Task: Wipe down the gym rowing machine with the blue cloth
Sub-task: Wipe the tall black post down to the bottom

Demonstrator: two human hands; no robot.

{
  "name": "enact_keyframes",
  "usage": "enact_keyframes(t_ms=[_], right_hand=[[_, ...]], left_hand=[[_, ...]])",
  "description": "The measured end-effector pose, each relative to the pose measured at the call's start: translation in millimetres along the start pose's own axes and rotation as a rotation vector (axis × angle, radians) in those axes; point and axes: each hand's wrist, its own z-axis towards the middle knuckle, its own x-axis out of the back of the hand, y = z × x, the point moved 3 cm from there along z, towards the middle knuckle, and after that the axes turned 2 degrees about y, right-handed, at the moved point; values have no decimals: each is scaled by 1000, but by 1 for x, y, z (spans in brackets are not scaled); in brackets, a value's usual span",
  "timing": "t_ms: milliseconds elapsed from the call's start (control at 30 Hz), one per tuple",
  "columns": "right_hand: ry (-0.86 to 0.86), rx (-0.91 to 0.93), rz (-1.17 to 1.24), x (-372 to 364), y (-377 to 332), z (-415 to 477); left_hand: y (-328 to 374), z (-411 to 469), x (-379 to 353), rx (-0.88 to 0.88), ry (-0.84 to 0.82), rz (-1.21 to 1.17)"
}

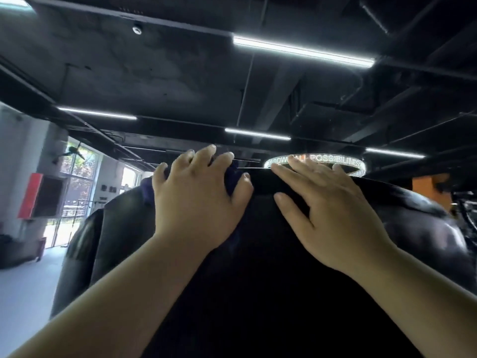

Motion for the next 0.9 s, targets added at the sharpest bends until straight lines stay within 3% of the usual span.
enact_keyframes(t_ms=[167, 233, 367, 467, 533, 600, 700, 733, 800, 900], right_hand=[[24, 79, 103, 2, 24, -10], [30, 87, 133, 2, 29, -13], [68, 86, 185, 1, 34, -17], [146, -54, 398, 3, 32, -18], [184, -124, 499, 8, 23, -16], [148, -76, 478, 10, 2, -9], [155, 62, 304, 4, -30, 10], [192, 91, 244, 0, -37, 14], [283, 84, 229, -7, -40, 12], [418, 8, 246, -9, -29, -11]], left_hand=[[25, -58, -15, -212, 88, 58], [30, -32, -7, -165, 58, 65], [57, 17, 6, 96, -27, -23], [86, 12, 3, 84, -119, -153], [84, 12, 7, 129, -217, -463], [70, 15, 19, 289, -301, -1001], [38, 16, 34, 377, -154, -1479], [22, 14, 37, 387, -43, -1443], [-8, 5, 40, 297, 135, -1097], [-28, -7, 22, 22, 41, -522]])
